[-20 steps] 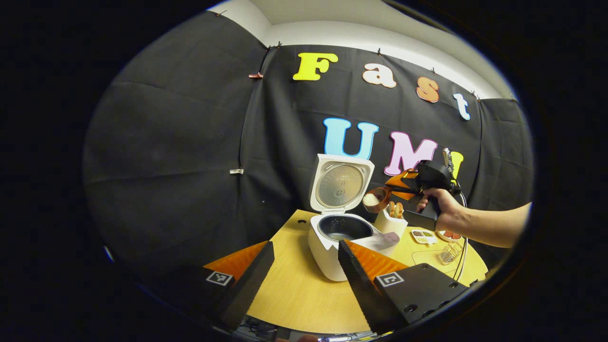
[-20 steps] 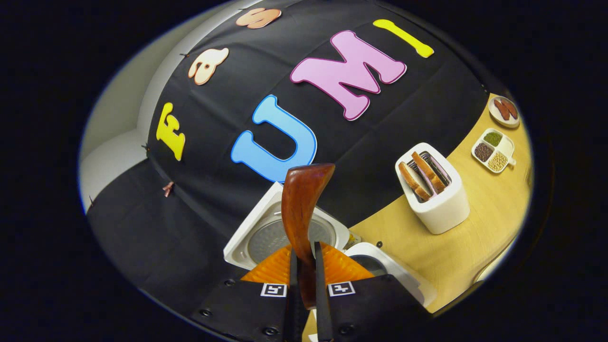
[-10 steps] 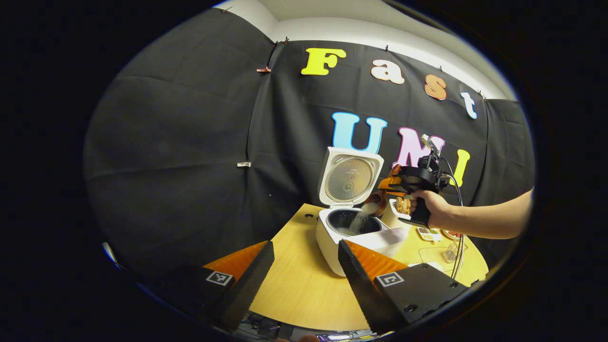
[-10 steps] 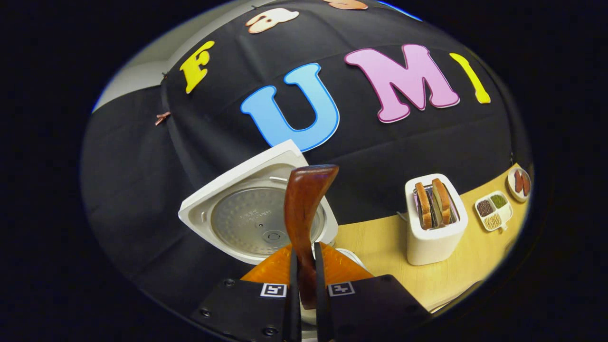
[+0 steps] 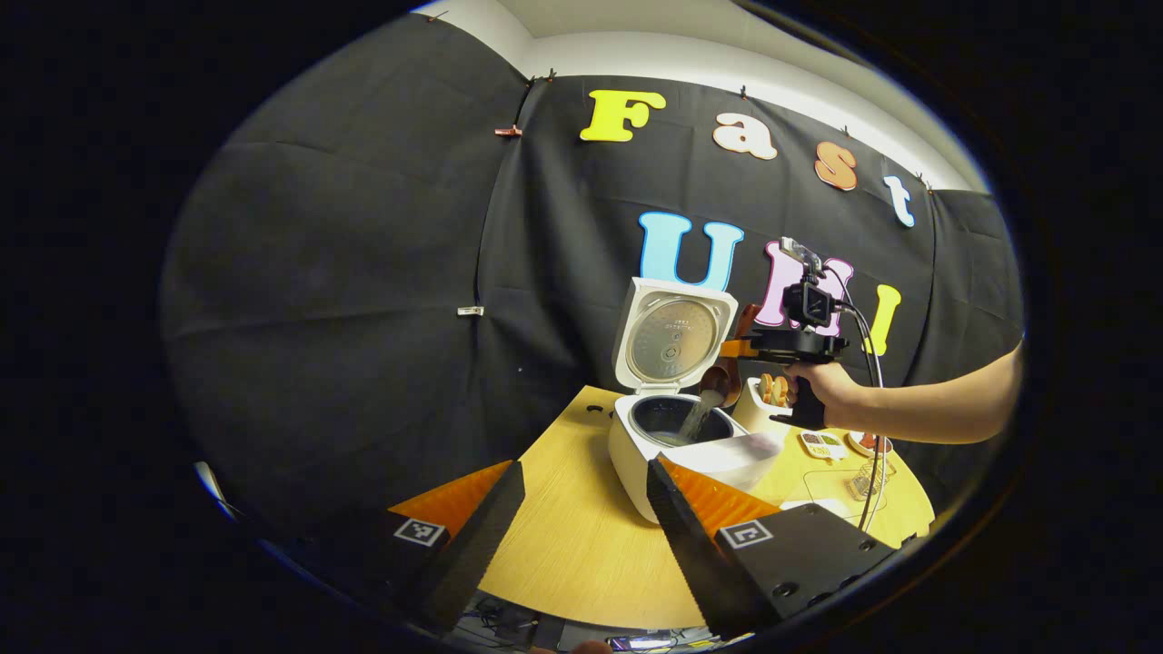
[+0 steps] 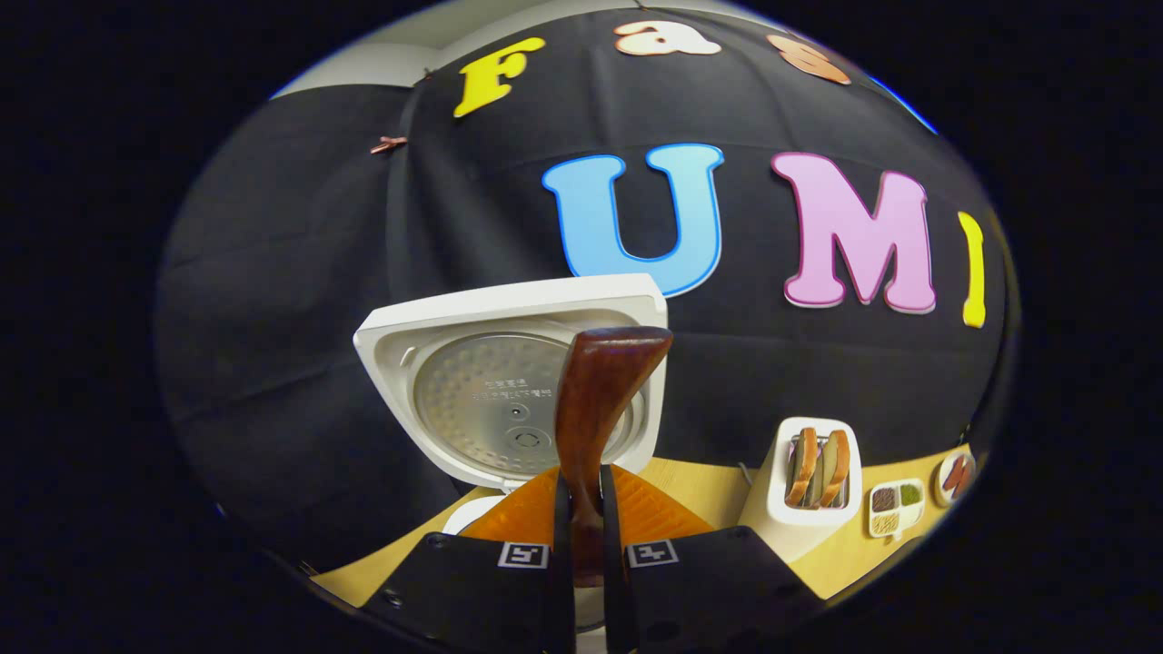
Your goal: Close the left gripper, press the button to open the rice cooker; take a wooden spoon from the chopstick holder with the right hand, scoop a spoonful of rice and pour it into the rice cooker, then put the wooden spoon back into the chopstick holder.
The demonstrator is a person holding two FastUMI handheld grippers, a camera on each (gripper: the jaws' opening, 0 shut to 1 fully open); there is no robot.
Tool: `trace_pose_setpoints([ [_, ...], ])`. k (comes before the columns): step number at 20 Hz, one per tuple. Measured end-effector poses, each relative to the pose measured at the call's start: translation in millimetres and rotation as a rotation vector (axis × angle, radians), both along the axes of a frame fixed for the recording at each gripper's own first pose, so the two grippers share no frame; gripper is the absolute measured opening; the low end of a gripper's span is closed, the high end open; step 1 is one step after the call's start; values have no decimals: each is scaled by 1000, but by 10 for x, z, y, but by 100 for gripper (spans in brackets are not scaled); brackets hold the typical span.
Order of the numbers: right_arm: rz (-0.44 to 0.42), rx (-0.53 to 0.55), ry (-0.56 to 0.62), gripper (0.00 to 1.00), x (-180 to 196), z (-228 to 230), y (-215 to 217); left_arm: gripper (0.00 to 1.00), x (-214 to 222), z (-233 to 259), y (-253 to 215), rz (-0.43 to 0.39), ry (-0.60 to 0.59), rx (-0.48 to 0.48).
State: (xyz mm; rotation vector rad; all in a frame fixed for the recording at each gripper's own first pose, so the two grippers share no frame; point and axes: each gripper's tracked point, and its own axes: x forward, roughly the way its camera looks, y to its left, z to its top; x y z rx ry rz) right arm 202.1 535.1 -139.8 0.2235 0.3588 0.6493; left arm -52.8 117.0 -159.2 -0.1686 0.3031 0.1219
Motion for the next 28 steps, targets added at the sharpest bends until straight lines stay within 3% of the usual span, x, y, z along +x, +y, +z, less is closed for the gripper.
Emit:
trace_pose_setpoints([
  [8,214,-246,-314,17,-328,269,366,94,-10,4,-4,0,3,7],
  [14,275,-405,-531,17,-584,377,534,94,-17,46,-14,-1,-3,26],
  [15,272,-426,-557,12,-602,402,538,94,-26,52,-16,-2,-2,30],
  [17,270,-456,-588,16,-644,408,556,94,-39,57,-22,-6,-1,34],
  [19,279,-445,-561,17,-670,367,581,94,-62,68,-27,-7,0,37],
  [22,248,-324,-400,17,-619,353,531,94,-214,69,-58,-5,5,49],
  [25,128,-173,-180,17,-459,346,256,94,-276,49,-111,-16,20,71],
  [28,58,-32,-66,13,-359,469,-65,94,-286,69,-184,-21,19,57],
])
